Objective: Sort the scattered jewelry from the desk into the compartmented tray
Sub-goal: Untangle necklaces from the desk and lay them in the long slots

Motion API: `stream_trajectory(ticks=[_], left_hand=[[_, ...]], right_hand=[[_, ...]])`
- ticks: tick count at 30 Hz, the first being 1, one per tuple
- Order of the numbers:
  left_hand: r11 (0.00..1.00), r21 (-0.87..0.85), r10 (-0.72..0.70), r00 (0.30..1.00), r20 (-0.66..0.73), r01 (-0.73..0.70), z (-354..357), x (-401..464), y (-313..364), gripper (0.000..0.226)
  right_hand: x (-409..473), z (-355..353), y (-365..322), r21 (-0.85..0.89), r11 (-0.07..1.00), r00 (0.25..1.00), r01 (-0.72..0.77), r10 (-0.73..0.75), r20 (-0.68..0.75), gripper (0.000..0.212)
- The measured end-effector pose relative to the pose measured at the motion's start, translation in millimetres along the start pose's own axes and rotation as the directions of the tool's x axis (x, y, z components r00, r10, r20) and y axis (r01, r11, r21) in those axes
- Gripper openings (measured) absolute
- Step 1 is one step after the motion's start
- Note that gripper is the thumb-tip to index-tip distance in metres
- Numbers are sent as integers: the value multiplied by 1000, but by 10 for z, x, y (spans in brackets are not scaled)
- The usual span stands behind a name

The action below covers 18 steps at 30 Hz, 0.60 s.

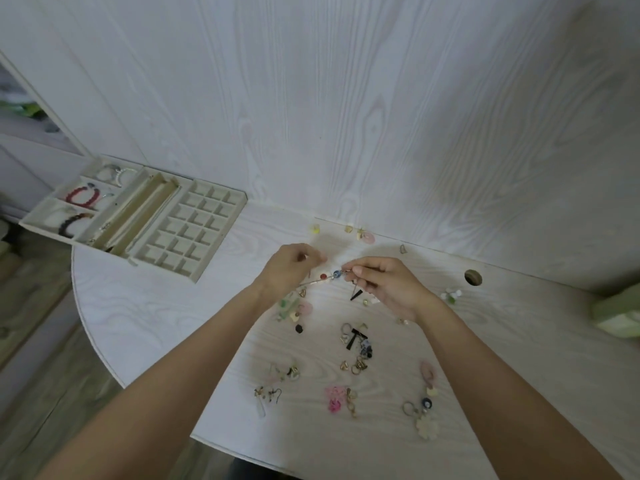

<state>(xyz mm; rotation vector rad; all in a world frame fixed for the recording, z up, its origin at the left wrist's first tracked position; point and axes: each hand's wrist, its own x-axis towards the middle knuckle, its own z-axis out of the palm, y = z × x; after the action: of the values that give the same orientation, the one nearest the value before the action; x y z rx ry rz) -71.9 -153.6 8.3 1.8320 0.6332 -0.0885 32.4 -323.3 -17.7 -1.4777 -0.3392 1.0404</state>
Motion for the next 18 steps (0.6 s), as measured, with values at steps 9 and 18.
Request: stream_trajectory(ticks=[9, 18], left_hand=[[989, -147, 28, 998, 63, -18, -98, -23, 31, 14], [928, -361, -130, 989, -70, 97, -346, -67, 57, 11]], right_hand=[[97, 141, -216, -148, 989, 1000, 10, -6, 28, 12], [244, 347, -348, -274, 961, 993, 29, 4, 118, 8]])
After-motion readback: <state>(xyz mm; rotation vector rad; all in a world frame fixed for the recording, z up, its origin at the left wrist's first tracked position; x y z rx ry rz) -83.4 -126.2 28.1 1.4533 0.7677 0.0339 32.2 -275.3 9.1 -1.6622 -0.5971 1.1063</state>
